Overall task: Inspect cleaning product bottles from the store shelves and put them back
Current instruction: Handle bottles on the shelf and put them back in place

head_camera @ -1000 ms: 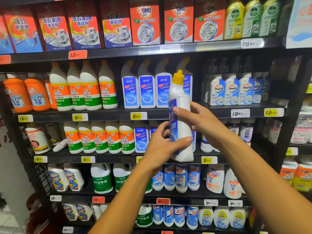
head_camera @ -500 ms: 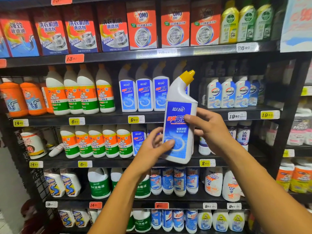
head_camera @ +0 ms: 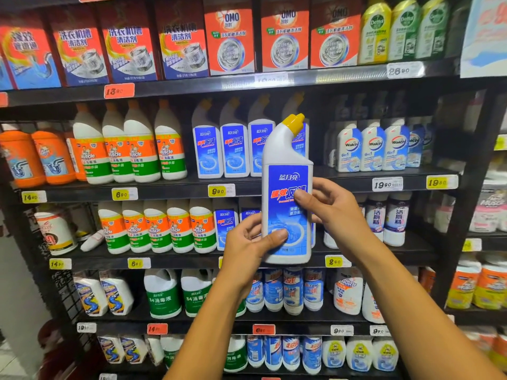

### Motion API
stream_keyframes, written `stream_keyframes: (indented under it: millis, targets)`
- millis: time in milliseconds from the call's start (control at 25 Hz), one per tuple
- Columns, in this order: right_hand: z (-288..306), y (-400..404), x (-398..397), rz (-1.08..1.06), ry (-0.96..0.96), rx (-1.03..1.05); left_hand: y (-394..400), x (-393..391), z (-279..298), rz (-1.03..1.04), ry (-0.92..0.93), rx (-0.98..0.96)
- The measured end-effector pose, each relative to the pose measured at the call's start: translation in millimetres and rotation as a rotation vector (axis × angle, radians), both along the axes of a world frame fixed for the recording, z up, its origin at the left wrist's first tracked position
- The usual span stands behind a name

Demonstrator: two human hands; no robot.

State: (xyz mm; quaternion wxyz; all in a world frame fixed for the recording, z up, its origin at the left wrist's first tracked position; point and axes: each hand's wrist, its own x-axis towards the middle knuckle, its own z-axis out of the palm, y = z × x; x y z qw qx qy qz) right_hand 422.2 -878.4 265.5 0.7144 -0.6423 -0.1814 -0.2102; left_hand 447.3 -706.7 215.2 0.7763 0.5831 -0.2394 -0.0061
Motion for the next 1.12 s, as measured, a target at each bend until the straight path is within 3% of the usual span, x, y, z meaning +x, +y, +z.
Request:
stream_keyframes:
  millis: [160,400,720,1120]
  targets:
    - [-1,-2,5,-0.008,0.040,0.066,0,0,-4,-0.039,0.004,0.009]
    - [-6,-6,8,0.114,0.108,0.093,-3,-4,-18,-0.469,0.318,-0.193]
    - [-17,3,3,0.066,0.102,0.033,-32,-24,-29,0.087,0.101,0.008]
    - [-26,8,-5,0.066,0.114,0.118,-38,-32,-39,0.087,0.101,-0.003]
